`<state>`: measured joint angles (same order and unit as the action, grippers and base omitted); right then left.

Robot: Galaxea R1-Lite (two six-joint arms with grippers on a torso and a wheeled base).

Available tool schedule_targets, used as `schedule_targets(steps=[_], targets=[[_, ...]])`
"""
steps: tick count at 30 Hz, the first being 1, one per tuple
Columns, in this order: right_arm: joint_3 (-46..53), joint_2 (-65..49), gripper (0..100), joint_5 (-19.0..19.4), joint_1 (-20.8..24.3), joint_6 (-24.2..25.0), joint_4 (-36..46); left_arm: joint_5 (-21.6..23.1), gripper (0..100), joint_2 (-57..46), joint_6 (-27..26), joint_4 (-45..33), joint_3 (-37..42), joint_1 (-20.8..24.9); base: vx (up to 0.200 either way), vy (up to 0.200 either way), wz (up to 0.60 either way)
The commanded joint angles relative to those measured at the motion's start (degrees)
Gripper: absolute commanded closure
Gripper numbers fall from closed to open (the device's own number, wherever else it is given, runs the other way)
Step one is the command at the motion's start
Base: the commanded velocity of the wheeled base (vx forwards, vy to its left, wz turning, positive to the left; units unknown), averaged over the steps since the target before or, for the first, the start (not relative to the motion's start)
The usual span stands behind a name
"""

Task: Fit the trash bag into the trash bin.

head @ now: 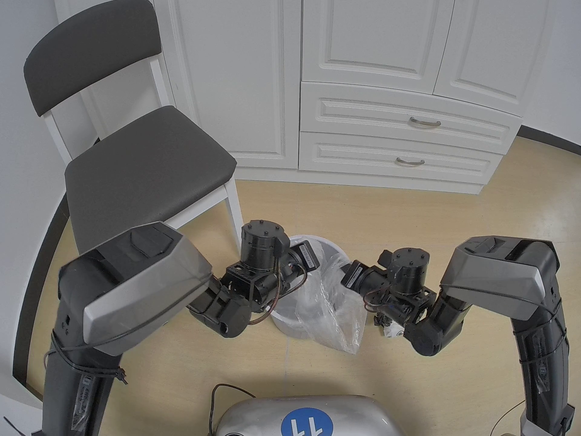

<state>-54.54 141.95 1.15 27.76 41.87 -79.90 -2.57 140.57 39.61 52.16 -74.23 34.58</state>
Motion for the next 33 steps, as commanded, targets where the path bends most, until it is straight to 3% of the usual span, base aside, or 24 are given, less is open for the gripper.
schedule_targets(steps=[1, 11, 24, 27, 31, 33], targets=[[0.66, -3.08, 100, 0.61, -4.29, -0.30, 0.09, 0.11, 100, 5.50, -0.06, -1.80, -5.66, 1.80, 0.000, 0.000, 0.00], [0.66, -2.90, 100, 1.32, -5.26, -0.21, 0.80, -0.42, 100, 10.16, 0.65, -16.39, -17.79, -0.04, 0.000, 0.000, 0.00], [0.66, -0.44, 100, 1.14, -4.29, -1.88, 0.62, -0.50, 100, 8.84, 0.12, -18.06, -17.18, -3.03, 0.000, 0.000, 0.00], [0.66, -1.15, 100, 0.70, -5.08, -5.40, 0.71, 0.55, 100, 1.99, -4.63, -17.80, -9.00, -4.70, 0.000, 0.000, 0.00], [0.75, -1.32, 100, 0.70, -7.37, -9.27, 0.97, 5.56, 100, -4.69, -15.61, -17.97, -0.04, -8.13, 0.000, 0.000, 0.00], [0.84, -1.41, 100, 0.70, -8.07, -10.59, 1.32, 7.67, 100, -6.36, -18.43, -18.24, 2.42, -9.54, 0.000, 0.000, 0.00]])
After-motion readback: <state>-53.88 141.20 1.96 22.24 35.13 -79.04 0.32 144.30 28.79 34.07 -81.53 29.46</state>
